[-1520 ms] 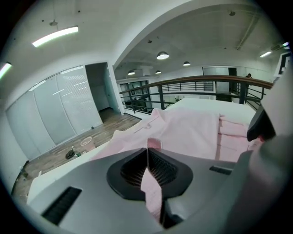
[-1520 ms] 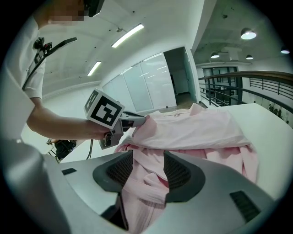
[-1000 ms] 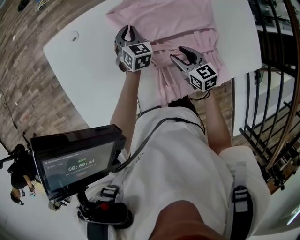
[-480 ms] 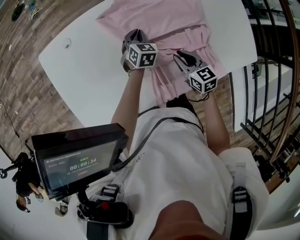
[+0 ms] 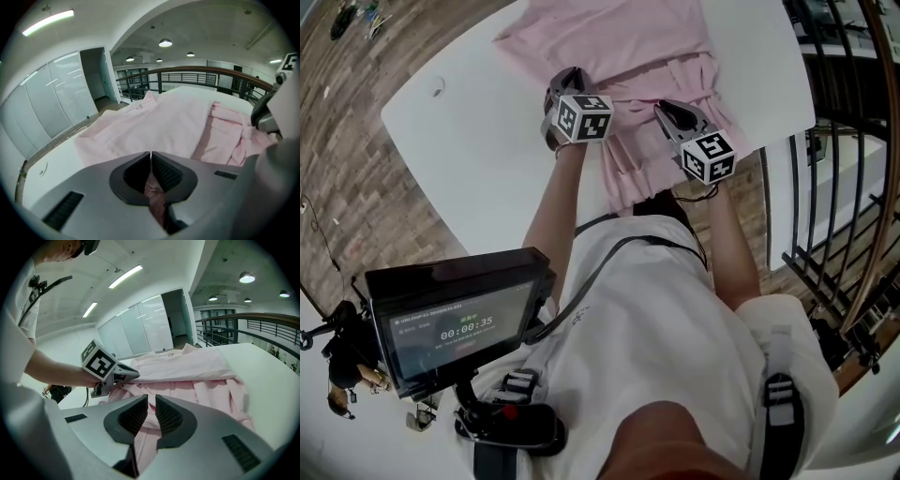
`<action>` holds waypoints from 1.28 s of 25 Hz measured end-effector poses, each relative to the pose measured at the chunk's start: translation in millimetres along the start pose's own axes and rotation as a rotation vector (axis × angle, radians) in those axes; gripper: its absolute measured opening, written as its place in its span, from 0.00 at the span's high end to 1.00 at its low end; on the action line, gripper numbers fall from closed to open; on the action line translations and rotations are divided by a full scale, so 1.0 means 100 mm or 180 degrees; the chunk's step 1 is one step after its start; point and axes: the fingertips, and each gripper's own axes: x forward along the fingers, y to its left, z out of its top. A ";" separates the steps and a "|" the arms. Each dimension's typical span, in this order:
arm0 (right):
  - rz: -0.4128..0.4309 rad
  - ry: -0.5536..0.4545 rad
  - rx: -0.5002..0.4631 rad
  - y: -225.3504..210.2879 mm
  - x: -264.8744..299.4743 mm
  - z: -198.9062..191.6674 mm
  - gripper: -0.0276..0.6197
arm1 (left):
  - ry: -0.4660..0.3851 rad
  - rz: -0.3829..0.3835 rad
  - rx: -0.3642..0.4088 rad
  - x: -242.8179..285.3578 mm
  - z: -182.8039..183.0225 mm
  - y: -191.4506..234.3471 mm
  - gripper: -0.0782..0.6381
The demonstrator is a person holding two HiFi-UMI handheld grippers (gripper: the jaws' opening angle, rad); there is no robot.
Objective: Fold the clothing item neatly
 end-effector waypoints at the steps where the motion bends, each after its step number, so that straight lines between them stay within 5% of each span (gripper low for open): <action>1: 0.0004 0.0009 0.0010 0.00 0.02 -0.02 0.87 | 0.0034 0.0006 0.0006 0.03 -0.06 0.04 0.87; 8: 0.0091 -0.0069 -0.0021 0.04 0.14 -0.05 0.90 | -0.0104 0.0170 -0.0066 -0.16 -0.10 0.25 0.87; 14: 0.0245 -0.0447 -0.0182 -0.82 -0.74 0.34 0.95 | -0.0343 0.0209 -0.0196 -0.56 0.76 -0.85 0.89; 23: 0.0650 -0.0730 -0.0679 -1.01 -0.28 1.21 0.95 | -0.0450 0.0265 -0.0268 -0.67 1.10 -0.67 0.89; 32: 0.0328 -0.0746 -0.0929 -0.95 0.00 1.59 0.95 | -0.0643 -0.0028 0.0182 -0.54 1.39 -0.23 0.89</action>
